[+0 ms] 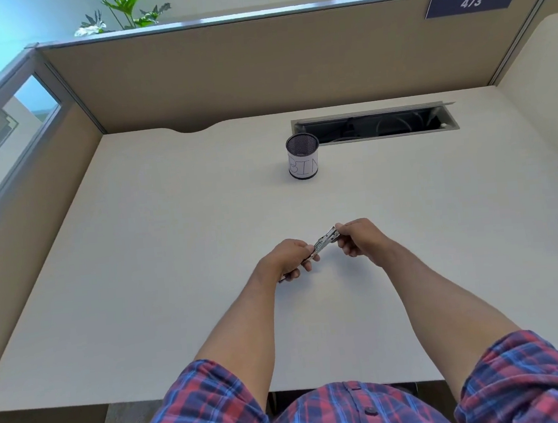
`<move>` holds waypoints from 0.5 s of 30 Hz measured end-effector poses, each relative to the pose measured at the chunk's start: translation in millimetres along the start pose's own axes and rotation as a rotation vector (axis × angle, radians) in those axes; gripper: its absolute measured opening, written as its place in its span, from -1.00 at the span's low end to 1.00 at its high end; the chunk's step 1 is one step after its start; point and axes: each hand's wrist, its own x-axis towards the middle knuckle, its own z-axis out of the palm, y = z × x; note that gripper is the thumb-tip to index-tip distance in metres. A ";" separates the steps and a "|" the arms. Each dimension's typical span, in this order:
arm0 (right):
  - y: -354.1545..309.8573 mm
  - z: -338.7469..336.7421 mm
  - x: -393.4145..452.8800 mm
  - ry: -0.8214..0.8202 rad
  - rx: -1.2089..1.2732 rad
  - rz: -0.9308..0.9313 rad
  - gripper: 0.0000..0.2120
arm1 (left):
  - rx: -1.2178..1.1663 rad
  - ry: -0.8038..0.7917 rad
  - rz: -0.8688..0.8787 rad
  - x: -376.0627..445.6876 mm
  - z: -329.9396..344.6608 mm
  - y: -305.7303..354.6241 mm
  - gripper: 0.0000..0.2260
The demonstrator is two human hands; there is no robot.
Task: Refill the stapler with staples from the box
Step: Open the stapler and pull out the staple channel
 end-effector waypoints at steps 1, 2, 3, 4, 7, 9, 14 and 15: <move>0.5 0.7 0.0 -0.002 0.022 0.018 -0.66 | -0.009 0.008 0.007 -0.4 -0.2 1.3 -0.69; 0.9 1.4 -0.4 -0.004 0.043 0.033 -0.66 | -0.015 0.013 0.015 -1.0 -0.6 2.8 -0.69; 1.1 2.2 -0.9 -0.006 0.064 0.044 -0.67 | -0.023 0.016 0.022 -1.3 -1.2 4.3 -0.70; 1.3 2.8 -1.4 -0.010 0.083 0.049 -0.67 | -0.034 0.017 0.028 -1.4 -2.2 5.7 -0.70; 2.4 4.2 -3.5 -0.043 0.122 0.056 -0.68 | -0.061 0.007 0.036 -0.1 -4.8 7.8 -0.70; 2.9 5.5 -5.2 -0.069 0.137 0.042 -0.68 | -0.075 0.013 0.050 1.5 -5.6 5.8 -0.70; 2.0 10.4 -6.0 -0.055 0.205 -0.081 -0.61 | -0.098 0.078 0.114 6.3 -5.9 1.0 -0.72; 2.0 10.8 -6.0 -0.064 0.206 -0.105 -0.61 | -0.092 0.087 0.123 6.7 -6.1 0.9 -0.73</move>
